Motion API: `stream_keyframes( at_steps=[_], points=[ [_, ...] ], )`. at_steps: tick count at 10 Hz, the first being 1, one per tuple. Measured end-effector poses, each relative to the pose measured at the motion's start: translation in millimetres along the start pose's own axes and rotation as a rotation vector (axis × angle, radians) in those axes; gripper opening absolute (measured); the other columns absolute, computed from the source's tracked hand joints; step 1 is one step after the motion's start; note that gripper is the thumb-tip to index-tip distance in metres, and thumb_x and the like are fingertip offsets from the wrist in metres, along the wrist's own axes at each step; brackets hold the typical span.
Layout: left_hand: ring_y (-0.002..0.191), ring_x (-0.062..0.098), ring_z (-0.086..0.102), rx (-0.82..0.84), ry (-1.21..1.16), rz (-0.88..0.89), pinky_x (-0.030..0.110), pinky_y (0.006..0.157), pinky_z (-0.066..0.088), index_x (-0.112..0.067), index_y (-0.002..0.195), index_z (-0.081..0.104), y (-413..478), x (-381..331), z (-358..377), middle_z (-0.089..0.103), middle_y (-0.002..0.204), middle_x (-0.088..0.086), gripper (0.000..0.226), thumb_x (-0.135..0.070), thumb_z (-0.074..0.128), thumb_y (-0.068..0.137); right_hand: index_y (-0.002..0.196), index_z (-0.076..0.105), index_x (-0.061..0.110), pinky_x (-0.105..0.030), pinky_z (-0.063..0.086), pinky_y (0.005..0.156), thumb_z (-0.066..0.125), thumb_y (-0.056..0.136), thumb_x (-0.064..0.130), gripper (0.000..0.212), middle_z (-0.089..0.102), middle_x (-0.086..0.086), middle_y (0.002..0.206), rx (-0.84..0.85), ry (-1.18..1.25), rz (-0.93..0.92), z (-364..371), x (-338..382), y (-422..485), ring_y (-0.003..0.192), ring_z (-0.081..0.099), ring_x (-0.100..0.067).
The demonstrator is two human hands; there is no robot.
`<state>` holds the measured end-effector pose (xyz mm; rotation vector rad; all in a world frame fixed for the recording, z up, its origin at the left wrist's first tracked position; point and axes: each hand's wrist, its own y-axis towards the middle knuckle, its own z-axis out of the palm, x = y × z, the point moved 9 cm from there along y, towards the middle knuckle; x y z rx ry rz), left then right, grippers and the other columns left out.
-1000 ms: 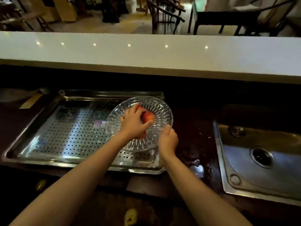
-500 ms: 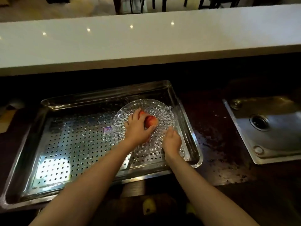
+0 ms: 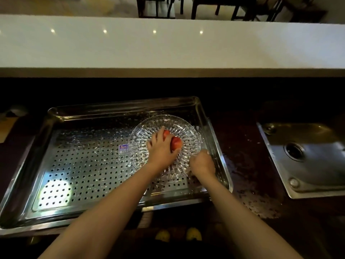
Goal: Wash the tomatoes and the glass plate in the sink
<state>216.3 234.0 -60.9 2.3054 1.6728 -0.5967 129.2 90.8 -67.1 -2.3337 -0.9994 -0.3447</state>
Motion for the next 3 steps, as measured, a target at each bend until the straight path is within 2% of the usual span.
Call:
stream_keyframes(
  at_steps=[1,3],
  points=[
    [0.141,0.032,0.011,0.057,0.024,0.0,0.055,0.113,0.009,-0.033,0.134,0.038,6.1,0.3,-1.3,0.011,0.157,0.001,0.06,-0.053,0.057,0.081,0.129,0.043,0.002,-0.03,0.048,0.066,0.05,0.093,0.025,0.043,0.063,-0.013,0.114,0.059,-0.207,-0.071,-9.5,13.4,12.3,0.095,0.063,-0.029],
    [0.143,0.04,0.009,0.283,0.14,-0.026,0.061,0.112,0.012,-0.031,0.143,0.029,2.1,-10.5,-18.3,0.007,0.159,0.008,0.07,-0.059,0.053,0.083,0.142,0.024,0.005,-0.041,0.047,0.086,0.046,0.093,0.022,0.055,0.05,-0.017,0.134,0.056,-0.259,-0.208,-46.5,46.3,16.6,0.117,0.053,-0.035]
  ],
)
